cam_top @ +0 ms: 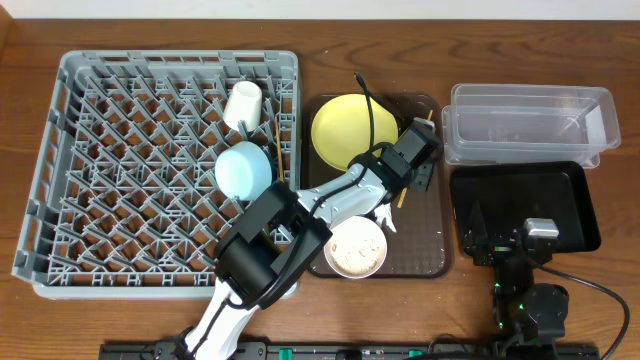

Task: Sort waste into correct bins and load items into the dishwasher rack
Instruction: 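Move the left gripper back to the remaining chopstick on the tray, then lower the left gripper and grasp the remaining chopstick, then carry the second chopstick into the rack and release it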

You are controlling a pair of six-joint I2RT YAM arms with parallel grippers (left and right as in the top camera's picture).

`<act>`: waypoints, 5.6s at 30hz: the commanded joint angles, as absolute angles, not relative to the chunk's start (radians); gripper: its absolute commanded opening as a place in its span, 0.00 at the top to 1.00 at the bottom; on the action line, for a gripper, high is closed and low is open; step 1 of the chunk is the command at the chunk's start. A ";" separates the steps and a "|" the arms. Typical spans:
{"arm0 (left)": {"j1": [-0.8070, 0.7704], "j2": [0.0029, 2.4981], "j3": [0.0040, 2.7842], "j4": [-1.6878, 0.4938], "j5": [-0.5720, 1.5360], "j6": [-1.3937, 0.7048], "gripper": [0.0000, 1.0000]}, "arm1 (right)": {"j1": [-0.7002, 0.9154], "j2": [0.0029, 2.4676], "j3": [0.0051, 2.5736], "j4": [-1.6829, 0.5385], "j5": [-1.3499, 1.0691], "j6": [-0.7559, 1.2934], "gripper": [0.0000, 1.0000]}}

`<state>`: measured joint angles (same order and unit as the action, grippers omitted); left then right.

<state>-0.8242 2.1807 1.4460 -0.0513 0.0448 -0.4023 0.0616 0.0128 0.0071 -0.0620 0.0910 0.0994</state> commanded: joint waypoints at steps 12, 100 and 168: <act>-0.831 2.262 1.444 -0.035 0.025 -0.390 0.81 | 0.057 0.011 0.006 -0.064 0.104 0.111 0.01; -0.888 2.250 1.444 -0.082 -0.113 -0.387 0.75 | 0.057 0.012 0.006 -0.064 0.104 0.111 0.01; -0.902 1.892 1.459 -0.416 -0.196 -0.484 0.93 | 0.057 0.012 0.006 -0.064 0.104 0.111 0.01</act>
<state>-0.9268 2.0083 1.4570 -0.4007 -0.1890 -0.4747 0.0616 0.0128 0.0071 -0.0624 0.0910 0.0994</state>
